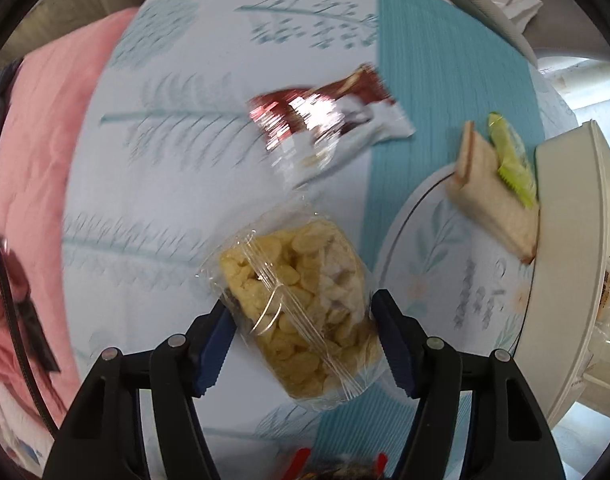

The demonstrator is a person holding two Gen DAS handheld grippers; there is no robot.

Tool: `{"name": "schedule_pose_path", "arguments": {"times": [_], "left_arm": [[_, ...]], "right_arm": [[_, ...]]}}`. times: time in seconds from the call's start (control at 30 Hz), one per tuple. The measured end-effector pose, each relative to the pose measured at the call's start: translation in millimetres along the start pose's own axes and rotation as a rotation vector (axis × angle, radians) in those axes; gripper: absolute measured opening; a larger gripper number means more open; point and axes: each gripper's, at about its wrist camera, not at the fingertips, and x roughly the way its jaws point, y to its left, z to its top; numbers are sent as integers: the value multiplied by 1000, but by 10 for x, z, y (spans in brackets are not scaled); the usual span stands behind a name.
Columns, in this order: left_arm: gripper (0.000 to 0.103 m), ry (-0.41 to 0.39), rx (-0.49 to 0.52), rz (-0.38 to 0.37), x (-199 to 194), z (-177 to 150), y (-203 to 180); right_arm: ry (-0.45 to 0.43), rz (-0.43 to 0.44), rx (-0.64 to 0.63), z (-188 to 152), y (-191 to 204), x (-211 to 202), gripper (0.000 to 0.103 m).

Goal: Organize snacks
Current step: 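Carry the cracker bag and red-edged packet over the white tray with both tools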

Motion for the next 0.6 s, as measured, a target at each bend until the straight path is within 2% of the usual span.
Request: {"name": "schedule_pose_path", "arguments": {"times": [0.1,0.3,0.53,0.6], "left_arm": [[66,19,-16,6,-47,-120,111],[66,39,-27,33,-238,-508,413],[66,-11,-10,45,-640,-1033,781],[66,-21,-7,34,-851,-1291,1003]], "right_arm": [[12,31,63,-11,-69,-76,45],[-6,22,57,-112,-17,-340,45],[-36,14,34,-170,69,-650,45],[-45,14,26,-173,90,-727,45]]}}
